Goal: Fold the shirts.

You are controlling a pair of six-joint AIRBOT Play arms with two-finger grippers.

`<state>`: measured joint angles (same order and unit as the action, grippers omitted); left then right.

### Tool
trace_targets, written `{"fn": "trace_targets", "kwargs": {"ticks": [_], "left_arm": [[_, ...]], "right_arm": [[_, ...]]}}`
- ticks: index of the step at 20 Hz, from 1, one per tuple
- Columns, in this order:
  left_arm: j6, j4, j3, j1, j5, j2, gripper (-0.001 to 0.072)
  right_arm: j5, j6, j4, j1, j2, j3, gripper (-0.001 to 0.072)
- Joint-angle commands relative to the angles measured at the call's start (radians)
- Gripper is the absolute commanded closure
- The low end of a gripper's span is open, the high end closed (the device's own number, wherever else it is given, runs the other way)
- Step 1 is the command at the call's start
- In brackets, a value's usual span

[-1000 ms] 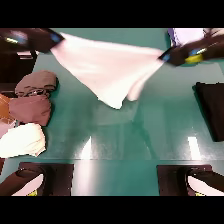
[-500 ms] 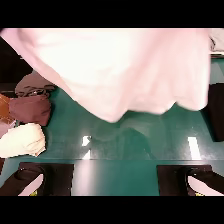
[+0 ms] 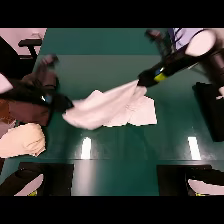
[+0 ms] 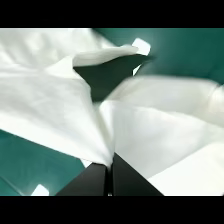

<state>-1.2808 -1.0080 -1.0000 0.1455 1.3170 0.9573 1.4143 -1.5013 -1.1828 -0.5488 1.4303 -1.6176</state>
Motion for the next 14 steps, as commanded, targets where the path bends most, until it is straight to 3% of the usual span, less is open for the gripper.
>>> {"fn": "trace_targets", "kwargs": {"ticks": [1,4,5,6,7,10,12,14], "left_arm": [[0.021,0.0,0.26,0.0,0.0,0.006,0.0678],[0.032,0.033,0.334,0.0,0.001,0.006,0.0673],[0.033,0.043,0.332,0.0,-0.003,0.006,0.0486],[0.033,0.058,0.327,0.0,-0.012,0.006,0.0242],[0.034,0.073,0.317,0.0,-0.024,0.006,0.0202],[0.033,0.055,0.203,0.0,-0.037,0.006,0.0202],[0.027,-0.01,0.106,0.0,-0.12,0.009,0.0202],[-0.042,-0.116,0.063,0.0,-0.222,0.029,0.0202]], "right_arm": [[0.011,-0.002,-0.023,-0.084,0.017,0.117,0.0697],[0.008,-0.002,-0.023,-0.126,0.018,0.153,0.0697],[0.006,-0.002,-0.023,-0.13,0.018,0.157,0.0697],[0.006,-0.003,-0.021,-0.13,0.018,0.159,0.0697],[0.006,-0.003,-0.021,-0.129,0.018,0.159,0.0697],[0.01,-0.002,-0.022,-0.127,0.018,0.159,0.0697],[0.01,-0.002,-0.022,-0.127,0.018,0.159,0.0697],[0.011,-0.002,-0.022,-0.127,0.018,0.159,0.0697]]}}
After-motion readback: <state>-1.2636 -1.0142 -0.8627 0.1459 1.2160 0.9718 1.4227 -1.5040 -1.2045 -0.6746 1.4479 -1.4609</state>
